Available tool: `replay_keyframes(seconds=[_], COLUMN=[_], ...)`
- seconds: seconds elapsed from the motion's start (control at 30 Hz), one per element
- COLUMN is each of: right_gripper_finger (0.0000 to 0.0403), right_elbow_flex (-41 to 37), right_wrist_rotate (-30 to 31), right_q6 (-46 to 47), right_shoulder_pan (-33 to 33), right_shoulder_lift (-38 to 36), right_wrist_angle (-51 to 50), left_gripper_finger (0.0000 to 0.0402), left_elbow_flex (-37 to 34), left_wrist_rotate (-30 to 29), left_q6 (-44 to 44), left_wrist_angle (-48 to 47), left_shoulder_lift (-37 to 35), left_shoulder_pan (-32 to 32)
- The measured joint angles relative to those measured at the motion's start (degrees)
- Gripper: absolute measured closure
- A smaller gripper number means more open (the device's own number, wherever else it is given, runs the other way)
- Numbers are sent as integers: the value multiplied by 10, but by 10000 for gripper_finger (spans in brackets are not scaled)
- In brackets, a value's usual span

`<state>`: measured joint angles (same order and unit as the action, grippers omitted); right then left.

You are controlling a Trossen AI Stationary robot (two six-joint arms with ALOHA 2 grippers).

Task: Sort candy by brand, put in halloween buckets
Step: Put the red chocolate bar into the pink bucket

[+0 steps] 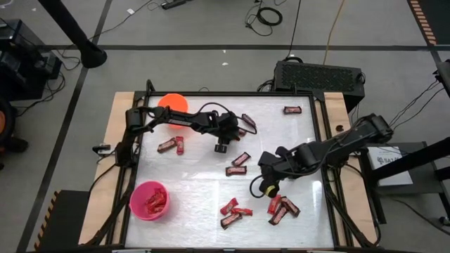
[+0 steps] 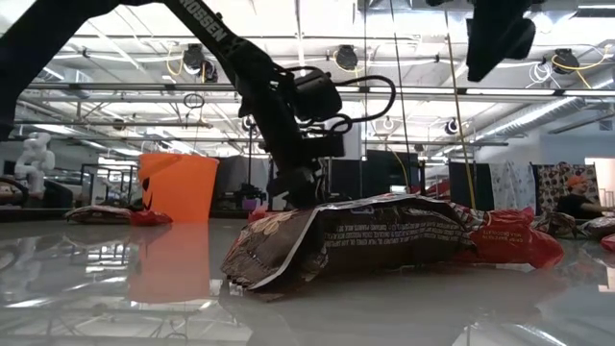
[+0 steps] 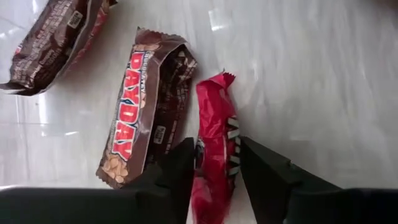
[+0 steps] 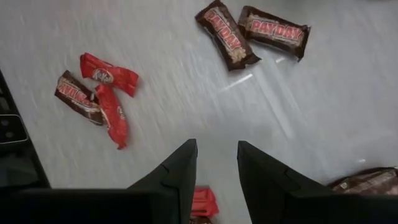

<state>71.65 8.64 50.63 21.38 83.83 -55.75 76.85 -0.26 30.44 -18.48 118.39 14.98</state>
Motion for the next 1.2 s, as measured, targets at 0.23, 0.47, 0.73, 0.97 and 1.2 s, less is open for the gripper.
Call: replay_keyframes(seconds=[0.23,0.47,0.73,0.97,1.2], right_gripper_finger=[294,294,294,294,294], right_elbow_flex=[-35,-46,-46,-46,-46], right_wrist_rotate=[0,1,15,60,59], right_q6=[6,9,-18,-107,-201], right_shoulder_pan=[0,0,0,-7,-27], right_shoulder_lift=[-5,-5,-5,-5,-5], right_wrist_angle=[30,51,103,206,288], left_gripper_finger=[351,366,350,361,361], left_elbow_flex=[0,13,66,66,65], left_wrist_rotate=[-1,-2,121,249,237], left_q6=[-1,-50,-153,-287,-464], left_wrist_angle=[-45,-130,-425,-509,-551], left_shoulder_lift=[-8,-77,-248,-377,-446], left_shoulder_pan=[-8,-17,-42,-109,-230])
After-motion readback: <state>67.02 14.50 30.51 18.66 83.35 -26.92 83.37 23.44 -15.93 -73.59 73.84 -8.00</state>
